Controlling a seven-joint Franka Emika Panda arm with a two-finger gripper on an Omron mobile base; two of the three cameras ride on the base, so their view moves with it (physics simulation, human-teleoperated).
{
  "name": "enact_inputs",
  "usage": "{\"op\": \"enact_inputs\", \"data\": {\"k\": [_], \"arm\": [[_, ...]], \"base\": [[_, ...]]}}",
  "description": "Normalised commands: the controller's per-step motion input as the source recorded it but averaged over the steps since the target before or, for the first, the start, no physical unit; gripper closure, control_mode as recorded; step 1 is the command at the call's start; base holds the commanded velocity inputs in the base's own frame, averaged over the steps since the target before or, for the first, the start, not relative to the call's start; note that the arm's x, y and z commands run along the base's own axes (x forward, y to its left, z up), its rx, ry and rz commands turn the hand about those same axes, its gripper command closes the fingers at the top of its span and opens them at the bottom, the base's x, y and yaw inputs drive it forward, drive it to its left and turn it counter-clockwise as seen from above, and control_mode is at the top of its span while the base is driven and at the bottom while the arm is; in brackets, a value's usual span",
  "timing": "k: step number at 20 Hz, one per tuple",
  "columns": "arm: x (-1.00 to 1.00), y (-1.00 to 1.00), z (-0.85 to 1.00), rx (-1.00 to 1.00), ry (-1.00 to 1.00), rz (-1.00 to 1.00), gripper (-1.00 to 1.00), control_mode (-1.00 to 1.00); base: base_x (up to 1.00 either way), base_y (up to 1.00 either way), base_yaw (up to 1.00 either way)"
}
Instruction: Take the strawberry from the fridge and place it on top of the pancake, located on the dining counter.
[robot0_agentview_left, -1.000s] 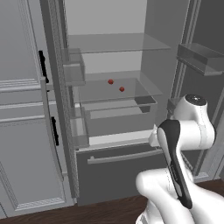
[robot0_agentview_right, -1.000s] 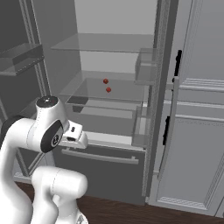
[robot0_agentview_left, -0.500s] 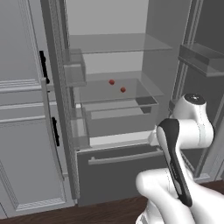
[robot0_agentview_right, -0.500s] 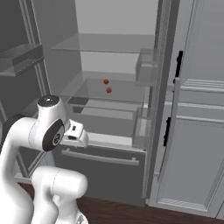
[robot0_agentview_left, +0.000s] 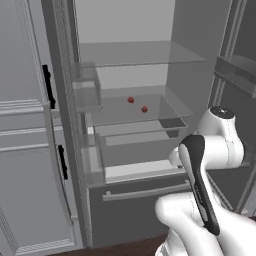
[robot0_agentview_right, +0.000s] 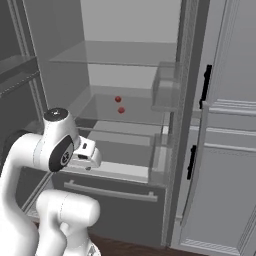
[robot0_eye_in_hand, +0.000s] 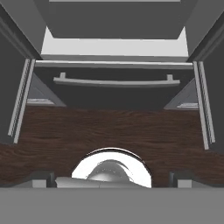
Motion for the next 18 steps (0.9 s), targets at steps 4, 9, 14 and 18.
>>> {"op": "enact_inputs", "data": {"k": [4,9,14,18], "arm": [[0.00,0.00,0.00,0.00,0.00,0.00,-1.00,1.00],[0.00,0.00,0.00,0.00,0.00,0.00,-1.00,1.00],[0.00,0.00,0.00,0.00,0.00,0.00,-1.00,1.00],[0.00,0.00,0.00,0.00,0.00,0.00,-1.00,1.00]], "base": [[0.59,0.05,0.00],[0.61,0.04,0.00],[0.56,0.05,0.00],[0.54,0.04,0.00]]}}
